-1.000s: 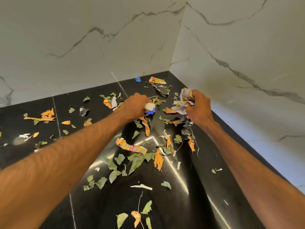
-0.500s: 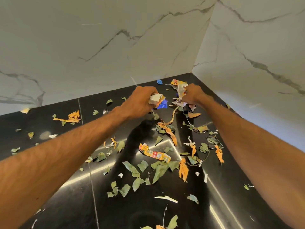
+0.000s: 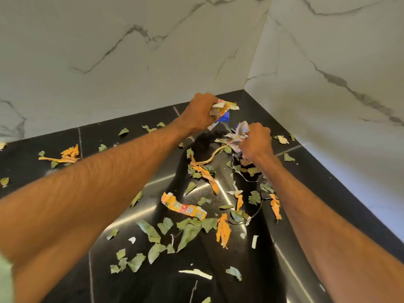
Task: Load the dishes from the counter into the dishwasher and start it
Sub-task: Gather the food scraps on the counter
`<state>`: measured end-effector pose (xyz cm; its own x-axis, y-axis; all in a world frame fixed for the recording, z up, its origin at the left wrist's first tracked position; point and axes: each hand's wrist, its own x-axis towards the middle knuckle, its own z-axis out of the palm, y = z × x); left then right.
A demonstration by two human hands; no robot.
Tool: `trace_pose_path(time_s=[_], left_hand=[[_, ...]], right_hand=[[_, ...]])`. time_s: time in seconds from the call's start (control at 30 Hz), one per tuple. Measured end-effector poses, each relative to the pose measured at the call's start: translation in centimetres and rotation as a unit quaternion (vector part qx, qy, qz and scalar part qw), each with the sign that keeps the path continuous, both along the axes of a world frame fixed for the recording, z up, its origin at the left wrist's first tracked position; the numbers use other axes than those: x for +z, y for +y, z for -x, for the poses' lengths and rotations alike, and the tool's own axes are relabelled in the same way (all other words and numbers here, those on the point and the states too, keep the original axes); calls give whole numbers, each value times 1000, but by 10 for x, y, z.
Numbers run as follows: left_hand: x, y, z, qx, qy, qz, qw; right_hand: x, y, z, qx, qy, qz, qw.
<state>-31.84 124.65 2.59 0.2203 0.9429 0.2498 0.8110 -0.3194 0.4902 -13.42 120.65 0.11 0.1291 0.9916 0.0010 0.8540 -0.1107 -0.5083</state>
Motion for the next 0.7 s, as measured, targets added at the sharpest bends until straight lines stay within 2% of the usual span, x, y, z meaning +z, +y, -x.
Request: trace_pose_path(time_s=[0.13,0.37,0.57,0.7], left_hand=[[-3,22,-6,-4,-12,14,1000],[12,53,-16,-3,97,122,988],[25,78,-33,8,186,203,961],[24,75,-37,17,211,186,959]], right_hand=[[-6,1,-1,-5,22,-19,1000],[-16,9,0,-1,28,-31,999],[-16,15,-3,-6,22,-18,1000],[-14,12,-2,-9,30,-12,999]])
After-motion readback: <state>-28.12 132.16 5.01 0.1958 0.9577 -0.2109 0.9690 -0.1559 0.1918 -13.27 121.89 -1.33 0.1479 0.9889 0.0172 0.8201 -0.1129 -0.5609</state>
